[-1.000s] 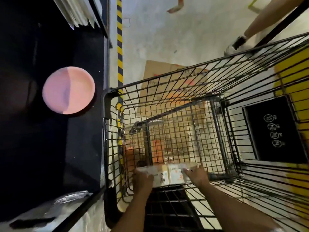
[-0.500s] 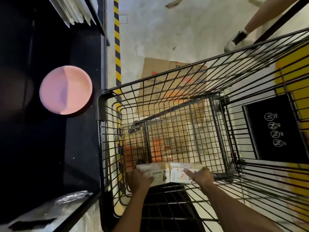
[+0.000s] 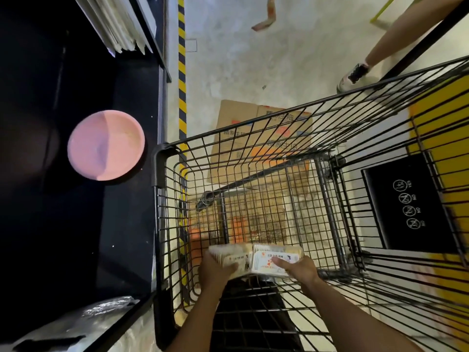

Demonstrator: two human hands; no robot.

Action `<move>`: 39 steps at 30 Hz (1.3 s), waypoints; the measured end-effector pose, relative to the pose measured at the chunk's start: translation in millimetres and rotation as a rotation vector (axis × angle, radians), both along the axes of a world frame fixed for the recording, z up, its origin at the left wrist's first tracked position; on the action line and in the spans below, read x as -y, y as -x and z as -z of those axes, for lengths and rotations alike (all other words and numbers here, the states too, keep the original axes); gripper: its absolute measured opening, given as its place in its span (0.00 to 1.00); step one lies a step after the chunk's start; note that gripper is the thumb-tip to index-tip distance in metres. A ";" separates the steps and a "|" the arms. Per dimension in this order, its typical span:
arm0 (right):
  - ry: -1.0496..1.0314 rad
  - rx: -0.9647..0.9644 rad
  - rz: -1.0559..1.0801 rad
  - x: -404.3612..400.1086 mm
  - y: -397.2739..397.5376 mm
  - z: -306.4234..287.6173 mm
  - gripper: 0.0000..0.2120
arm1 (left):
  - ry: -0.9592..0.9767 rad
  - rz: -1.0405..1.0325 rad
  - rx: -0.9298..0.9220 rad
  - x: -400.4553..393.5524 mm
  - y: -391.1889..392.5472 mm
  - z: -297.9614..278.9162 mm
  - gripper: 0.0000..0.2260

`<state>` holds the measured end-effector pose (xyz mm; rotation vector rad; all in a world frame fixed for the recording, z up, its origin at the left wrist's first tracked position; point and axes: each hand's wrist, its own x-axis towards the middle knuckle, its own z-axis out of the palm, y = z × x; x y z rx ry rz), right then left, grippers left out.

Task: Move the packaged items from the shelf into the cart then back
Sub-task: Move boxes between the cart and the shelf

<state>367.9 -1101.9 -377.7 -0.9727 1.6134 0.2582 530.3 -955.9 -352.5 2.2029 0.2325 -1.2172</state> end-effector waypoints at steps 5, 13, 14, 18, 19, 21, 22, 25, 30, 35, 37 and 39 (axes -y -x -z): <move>0.114 0.173 -0.115 26.3 -19.9 -55.9 0.15 | 0.142 -0.094 0.049 13.0 -11.4 -47.7 0.34; 0.096 0.468 -0.358 81.0 -31.9 -167.2 0.22 | 0.428 -0.166 0.170 -8.8 -12.1 -149.2 0.28; 0.090 0.498 -0.411 84.8 -35.3 -179.7 0.25 | 0.474 -0.185 0.181 -17.2 -10.1 -161.7 0.26; 0.129 0.607 -0.643 80.1 -54.3 -235.2 0.28 | 0.590 -0.337 0.205 -58.2 7.0 -210.6 0.23; 0.133 0.636 -0.692 73.8 -59.5 -250.6 0.26 | 0.614 -0.373 0.225 -70.1 13.3 -224.7 0.20; 0.129 0.710 -0.769 59.2 -67.0 -276.1 0.24 | 0.646 -0.435 0.261 -94.5 27.6 -249.5 0.18; 0.123 0.737 -0.811 51.7 -71.5 -285.6 0.25 | 0.658 -0.478 0.264 -109.1 35.4 -259.2 0.18; 0.117 0.780 -0.935 23.8 -84.7 -308.1 0.29 | 0.694 -0.600 0.272 -156.4 62.6 -284.0 0.23; 0.076 0.858 -1.182 -45.3 -102.3 -342.8 0.29 | 0.711 -0.748 0.364 -232.6 110.0 -314.6 0.30; 0.009 0.954 -1.307 -129.1 -103.9 -369.8 0.29 | 0.678 -0.888 0.487 -306.7 151.1 -334.5 0.34; -0.063 0.972 -1.323 -163.0 -102.1 -370.9 0.38 | 0.657 -0.942 0.548 -335.7 164.7 -340.1 0.27; -0.075 0.993 -1.327 -198.2 -100.9 -369.6 0.43 | 0.628 -0.988 0.616 -366.0 175.7 -345.6 0.23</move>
